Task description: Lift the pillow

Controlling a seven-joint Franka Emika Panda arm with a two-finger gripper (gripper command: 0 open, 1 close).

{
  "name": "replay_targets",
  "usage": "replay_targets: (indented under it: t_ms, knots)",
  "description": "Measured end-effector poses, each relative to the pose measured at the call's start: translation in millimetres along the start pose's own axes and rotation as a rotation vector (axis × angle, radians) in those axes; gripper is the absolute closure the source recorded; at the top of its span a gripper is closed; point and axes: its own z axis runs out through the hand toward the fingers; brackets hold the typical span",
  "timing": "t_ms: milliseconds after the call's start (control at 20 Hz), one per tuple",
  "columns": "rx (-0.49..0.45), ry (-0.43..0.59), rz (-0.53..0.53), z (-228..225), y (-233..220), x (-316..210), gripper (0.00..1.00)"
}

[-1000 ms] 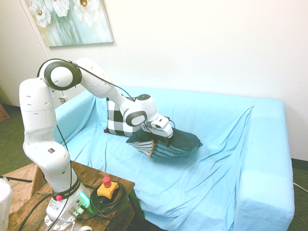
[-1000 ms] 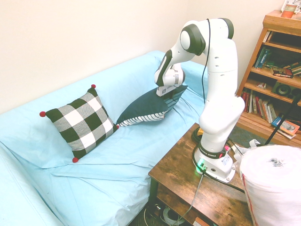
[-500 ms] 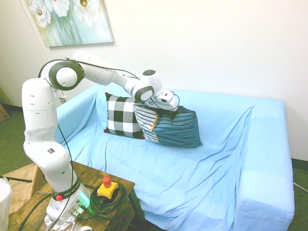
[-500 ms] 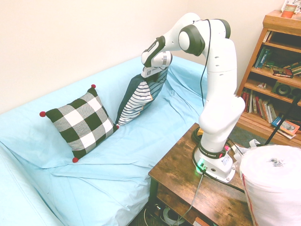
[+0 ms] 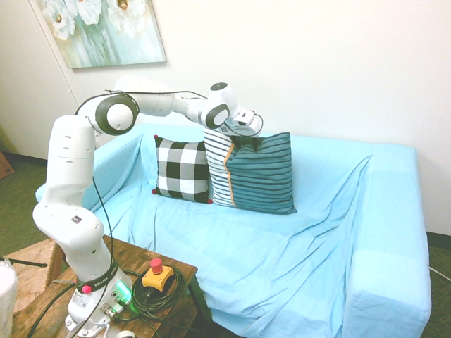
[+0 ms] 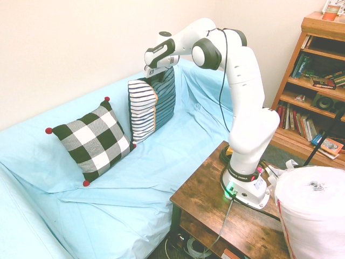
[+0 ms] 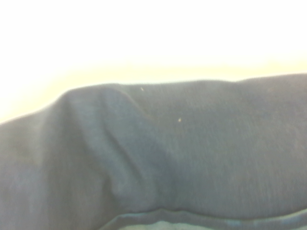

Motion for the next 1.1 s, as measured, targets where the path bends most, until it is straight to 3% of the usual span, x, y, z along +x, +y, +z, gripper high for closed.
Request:
replay_targets:
  t_ms: [250,550,750,950,1100]
  knots:
    - [0.009,0.011,-0.009,-0.7,-39.1,20.7,0.0]
    - [0.012,0.021,-0.008,-3.8,-55.1,24.4,0.0]
    - [0.038,0.06,-0.004,-18.5,-49.5,17.8,0.0]
    - [0.062,0.096,0.013,-68.5,-29.0,14.9,0.0]
    - [0.058,0.068,0.013,-86.7,-11.6,-3.0,0.0]
